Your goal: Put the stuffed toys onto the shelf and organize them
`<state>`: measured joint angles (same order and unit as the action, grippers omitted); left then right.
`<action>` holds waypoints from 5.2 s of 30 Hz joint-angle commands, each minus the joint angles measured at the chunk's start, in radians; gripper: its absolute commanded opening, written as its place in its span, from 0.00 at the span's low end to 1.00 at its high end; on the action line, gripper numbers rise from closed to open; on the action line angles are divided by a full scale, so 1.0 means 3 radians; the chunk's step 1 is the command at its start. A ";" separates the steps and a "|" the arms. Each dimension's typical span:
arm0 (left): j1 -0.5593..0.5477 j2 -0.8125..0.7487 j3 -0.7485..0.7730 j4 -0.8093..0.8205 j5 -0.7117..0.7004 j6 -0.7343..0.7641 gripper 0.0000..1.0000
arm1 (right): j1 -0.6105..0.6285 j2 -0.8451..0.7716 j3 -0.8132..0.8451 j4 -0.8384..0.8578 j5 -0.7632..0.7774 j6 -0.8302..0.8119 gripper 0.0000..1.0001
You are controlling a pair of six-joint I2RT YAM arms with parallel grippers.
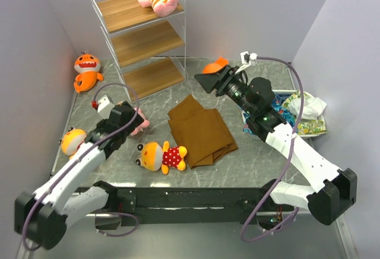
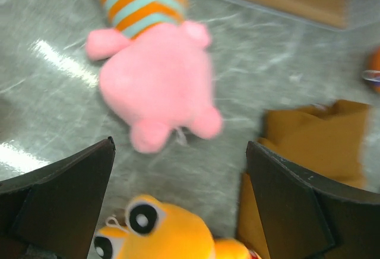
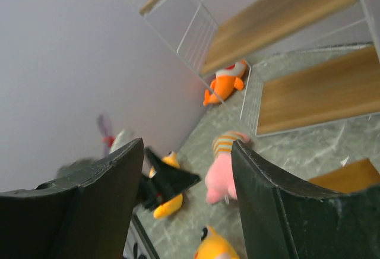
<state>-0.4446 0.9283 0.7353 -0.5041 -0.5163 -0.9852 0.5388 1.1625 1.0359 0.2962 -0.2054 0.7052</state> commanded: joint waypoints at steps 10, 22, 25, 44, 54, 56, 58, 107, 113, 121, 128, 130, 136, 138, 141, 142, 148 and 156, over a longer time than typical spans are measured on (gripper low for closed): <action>0.0720 0.1027 -0.0094 0.0663 0.0801 0.0047 0.63 | 0.0060 0.0031 -0.0252 -0.0195 -0.0348 -0.0116 0.65; 0.0736 0.0118 -0.0191 0.0668 0.1249 0.0353 0.01 | 0.0412 0.0490 -0.0130 -0.0287 -0.0286 0.0354 0.73; 0.0735 -0.0348 -0.0257 0.0826 0.1460 0.0446 0.01 | 0.0545 0.0771 0.0110 -0.0348 -0.0409 0.0487 0.83; 0.0735 -0.1397 -0.0605 0.1655 0.2887 0.0594 0.01 | 0.1006 0.1581 0.0719 -0.0021 -0.0512 0.0345 0.77; 0.0735 -0.1208 0.0084 0.1098 0.3117 0.0850 0.89 | 0.0894 0.1009 0.0438 0.0163 -0.0471 -0.1579 0.00; 0.0735 -0.1157 0.0375 0.0823 0.3066 0.0982 0.90 | 0.0878 0.0855 0.0337 0.0097 -0.0511 -0.2057 0.00; 0.0735 -0.1111 0.0565 0.0689 0.3020 0.1130 0.90 | 0.0883 0.0697 0.0189 0.0142 -0.0705 -0.2834 0.00; 0.0603 0.0219 0.1783 -0.0375 0.5531 0.3463 0.36 | 0.0014 0.0353 -0.0354 0.0894 -0.3350 -0.4386 0.00; 0.0603 0.0112 0.1813 0.0110 0.4841 0.3304 0.01 | 0.0014 0.0247 -0.0518 0.1155 -0.2875 -0.4172 0.37; 0.0602 0.0055 0.2493 0.0330 0.3809 0.3866 0.01 | 0.0019 -0.0244 -0.1105 0.1824 -0.2119 -0.3573 1.00; 0.0603 0.0423 0.2979 0.0636 0.3042 0.4469 0.01 | 0.0106 -0.0740 -0.1540 0.2162 -0.1771 -0.3189 1.00; 0.0603 0.0561 0.3097 0.0744 0.2923 0.4577 0.01 | 0.0167 -0.0858 -0.1597 0.2132 -0.1653 -0.3199 1.00; 0.0603 0.1164 0.3649 0.0755 0.2540 0.4889 0.01 | 0.0413 -0.1052 -0.1582 0.1846 -0.1499 -0.3362 1.00; 0.0603 0.1297 0.3639 0.0983 0.2296 0.4905 0.01 | 0.0530 -0.1093 -0.1551 0.1723 -0.1448 -0.3434 1.00; 0.0603 0.1440 0.3588 0.1234 0.1958 0.4910 0.01 | 0.0658 -0.1134 -0.1490 0.1600 -0.1397 -0.3552 1.00; 0.0603 0.1482 0.3588 0.1261 0.1911 0.4925 0.01 | 0.0678 -0.1140 -0.1474 0.1580 -0.1386 -0.3603 1.00; 0.0613 0.1799 0.3685 0.1394 0.1783 0.5007 0.01 | 0.0776 -0.1124 -0.1438 0.1544 -0.1345 -0.3649 1.00; 0.0643 0.2116 0.3864 0.1425 0.1731 0.5140 0.12 | 0.0807 -0.1231 -0.1479 0.1544 -0.1248 -0.3634 1.00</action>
<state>-0.2569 1.5429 1.8309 -0.1600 0.0296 0.5140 0.7727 0.8303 0.5571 0.7368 -0.6144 -0.3763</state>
